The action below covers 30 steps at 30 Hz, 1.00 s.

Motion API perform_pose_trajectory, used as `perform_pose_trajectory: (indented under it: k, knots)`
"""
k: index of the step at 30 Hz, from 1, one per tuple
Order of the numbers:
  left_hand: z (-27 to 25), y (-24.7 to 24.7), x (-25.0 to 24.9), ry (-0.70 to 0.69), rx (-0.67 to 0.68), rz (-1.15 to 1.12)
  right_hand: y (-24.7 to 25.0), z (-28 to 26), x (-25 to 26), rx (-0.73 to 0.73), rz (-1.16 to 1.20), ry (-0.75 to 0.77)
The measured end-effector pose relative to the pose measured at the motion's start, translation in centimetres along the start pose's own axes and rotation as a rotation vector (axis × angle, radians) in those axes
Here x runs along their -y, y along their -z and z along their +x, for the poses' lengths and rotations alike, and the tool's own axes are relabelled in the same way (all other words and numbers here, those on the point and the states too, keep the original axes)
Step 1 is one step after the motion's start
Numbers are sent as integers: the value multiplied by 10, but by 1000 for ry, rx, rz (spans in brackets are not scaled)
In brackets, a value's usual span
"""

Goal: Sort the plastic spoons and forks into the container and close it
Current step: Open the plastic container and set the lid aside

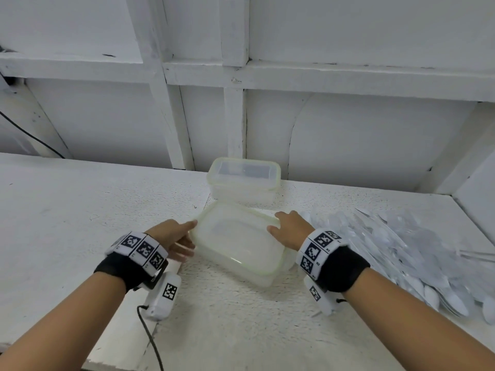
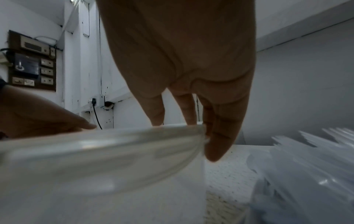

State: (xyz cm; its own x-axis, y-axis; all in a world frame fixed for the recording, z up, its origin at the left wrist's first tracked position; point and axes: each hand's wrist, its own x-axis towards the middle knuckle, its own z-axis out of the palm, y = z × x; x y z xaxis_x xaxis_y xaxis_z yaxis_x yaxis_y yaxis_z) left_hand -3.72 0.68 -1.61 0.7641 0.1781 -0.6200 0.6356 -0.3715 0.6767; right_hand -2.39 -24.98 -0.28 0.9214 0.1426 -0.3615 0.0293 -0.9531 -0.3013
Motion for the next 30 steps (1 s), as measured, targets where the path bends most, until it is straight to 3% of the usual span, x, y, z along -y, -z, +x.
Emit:
perform_pose_trajectory:
  k: [4,9,20,25,30]
  knots:
    - [5,-17,-13,-62,-76,-265,0,-11,3,68,64,9]
    - [11,-42,-15,-97,-167,-21,-19,-13,3,120,234,-35]
    - [13,-48,-11,-227,-242,145,-33,18,22,-85,515,-131]
    - [13,-49,-11,-211,-223,138,-45,22,23,-133,632,-202]
    - [11,-49,-12,-194,-218,150,-42,20,24,-238,587,-224]
